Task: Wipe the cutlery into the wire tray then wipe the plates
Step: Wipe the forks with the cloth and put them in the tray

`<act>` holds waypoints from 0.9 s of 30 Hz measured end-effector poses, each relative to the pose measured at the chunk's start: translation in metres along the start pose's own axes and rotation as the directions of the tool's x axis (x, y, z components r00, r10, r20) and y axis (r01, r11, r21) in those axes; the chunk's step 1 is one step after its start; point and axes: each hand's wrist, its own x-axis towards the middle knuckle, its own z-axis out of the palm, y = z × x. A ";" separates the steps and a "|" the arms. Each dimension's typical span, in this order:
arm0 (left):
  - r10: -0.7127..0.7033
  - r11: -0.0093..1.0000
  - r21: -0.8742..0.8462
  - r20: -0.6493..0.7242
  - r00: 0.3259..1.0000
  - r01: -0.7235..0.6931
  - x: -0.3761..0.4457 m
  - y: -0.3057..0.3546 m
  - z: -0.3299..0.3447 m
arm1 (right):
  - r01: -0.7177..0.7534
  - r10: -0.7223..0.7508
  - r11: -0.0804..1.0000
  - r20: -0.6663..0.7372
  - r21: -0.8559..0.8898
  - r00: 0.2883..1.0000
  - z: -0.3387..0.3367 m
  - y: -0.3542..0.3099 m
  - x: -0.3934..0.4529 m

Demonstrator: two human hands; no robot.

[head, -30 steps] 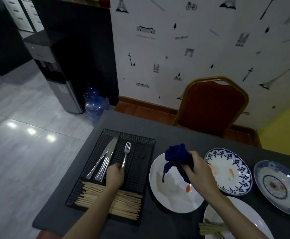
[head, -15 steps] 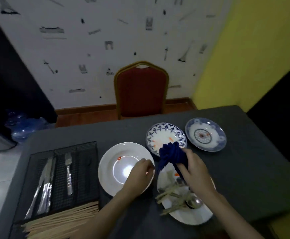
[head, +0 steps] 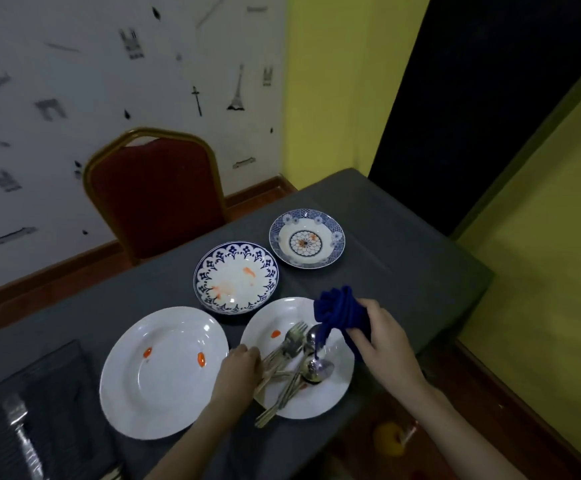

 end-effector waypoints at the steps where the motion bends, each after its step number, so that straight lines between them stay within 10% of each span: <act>1: -0.015 1.000 -0.022 -0.005 1.000 0.014 0.001 -0.001 -0.001 | -0.003 0.003 1.000 0.006 0.001 1.000 0.001 0.000 0.000; 7: -0.180 0.933 -0.313 0.013 0.984 0.175 -0.006 -0.002 -0.021 | 0.011 -0.012 0.999 0.021 0.044 1.000 0.003 -0.011 0.009; 11: -0.373 0.439 -0.787 0.279 0.885 0.433 -0.023 -0.002 -0.064 | 0.019 -0.020 0.981 0.006 0.195 1.000 0.010 -0.031 0.029; 15: -0.314 0.173 -0.921 0.286 0.905 0.350 -0.054 -0.007 -0.106 | 0.110 -0.115 0.943 -0.001 0.314 0.993 0.026 -0.073 0.053; 19: -0.399 0.121 -0.980 0.100 0.912 0.161 -0.083 -0.012 -0.140 | 0.361 -0.375 0.892 -0.002 0.273 0.927 0.046 -0.138 0.063; 27: -0.589 0.198 -0.978 -0.067 0.806 0.064 -0.125 -0.037 -0.169 | 0.834 -0.823 0.545 0.247 0.090 0.511 0.100 -0.225 0.057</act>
